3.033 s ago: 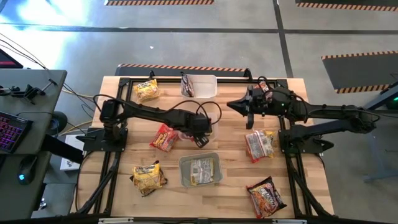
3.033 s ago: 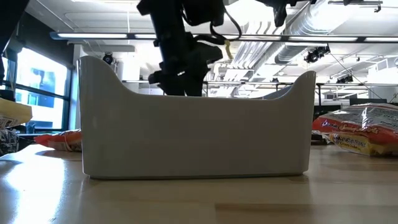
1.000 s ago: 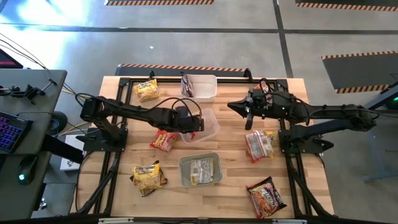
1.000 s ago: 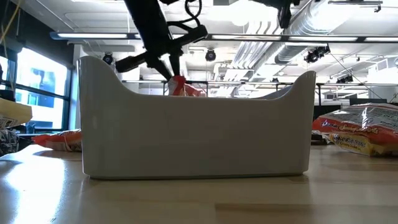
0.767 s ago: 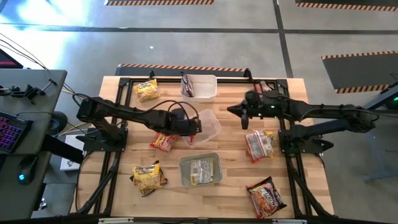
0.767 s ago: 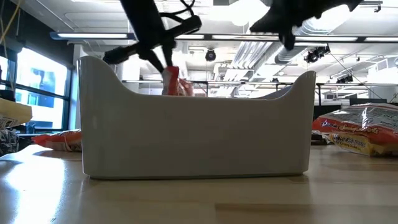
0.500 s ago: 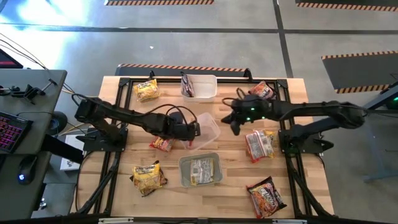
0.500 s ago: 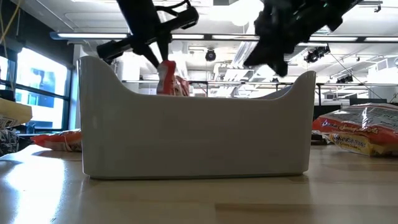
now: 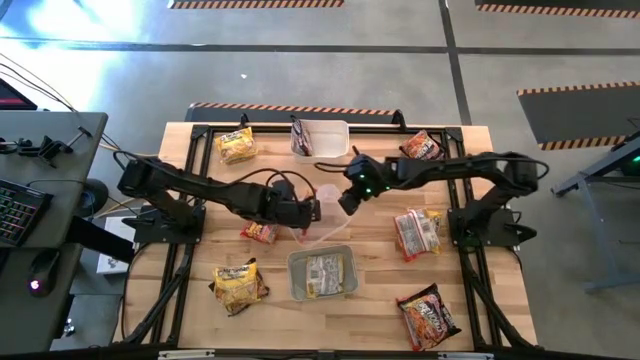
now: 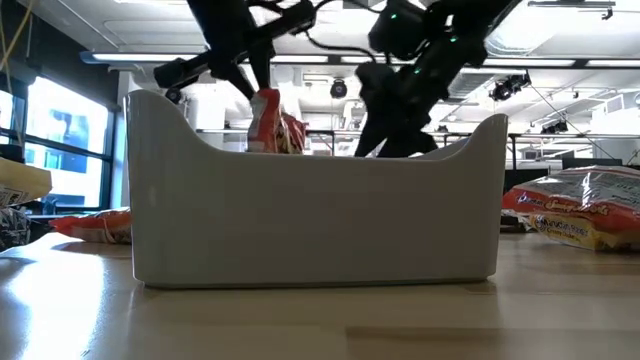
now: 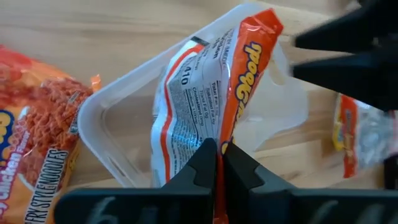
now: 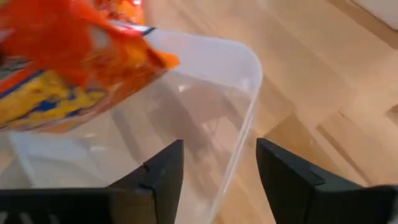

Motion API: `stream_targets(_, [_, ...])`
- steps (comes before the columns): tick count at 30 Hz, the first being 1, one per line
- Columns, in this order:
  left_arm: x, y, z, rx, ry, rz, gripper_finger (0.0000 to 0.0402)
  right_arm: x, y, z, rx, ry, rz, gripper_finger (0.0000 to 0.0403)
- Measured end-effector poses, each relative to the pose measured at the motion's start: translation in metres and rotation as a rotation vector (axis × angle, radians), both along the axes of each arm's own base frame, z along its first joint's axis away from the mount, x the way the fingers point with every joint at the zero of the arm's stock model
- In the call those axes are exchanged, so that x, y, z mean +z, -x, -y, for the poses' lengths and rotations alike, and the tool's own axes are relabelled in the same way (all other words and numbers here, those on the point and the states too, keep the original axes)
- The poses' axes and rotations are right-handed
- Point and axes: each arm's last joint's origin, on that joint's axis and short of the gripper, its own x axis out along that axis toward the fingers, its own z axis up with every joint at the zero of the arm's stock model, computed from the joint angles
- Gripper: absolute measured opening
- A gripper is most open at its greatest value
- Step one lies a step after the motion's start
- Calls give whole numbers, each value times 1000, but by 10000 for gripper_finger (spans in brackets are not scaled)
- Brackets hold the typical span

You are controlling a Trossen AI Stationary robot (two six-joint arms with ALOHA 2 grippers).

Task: Sort Maruchan noodles
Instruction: Adjust the orange noodle pack into the transparent bin

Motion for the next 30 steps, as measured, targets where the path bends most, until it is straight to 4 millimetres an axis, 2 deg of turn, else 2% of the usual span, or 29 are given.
stream_targets(4, [5, 4, -1, -14, -19, -3, 0, -11, -11, 7, -7, -6, -36, 161])
stream_targets(11, [19, 15, -1, -18, -69, 18, 0, -30, -20, 14, 4, -55, -75, 94])
stream_targets(18, [19, 17, 7, -48, -97, 10, 0, -32, -20, 16, -47, -115, -76, 12])
stream_targets(30, [18, 21, 9, -25, -111, -13, 0, -42, -21, -14, -368, -222, -68, 1])
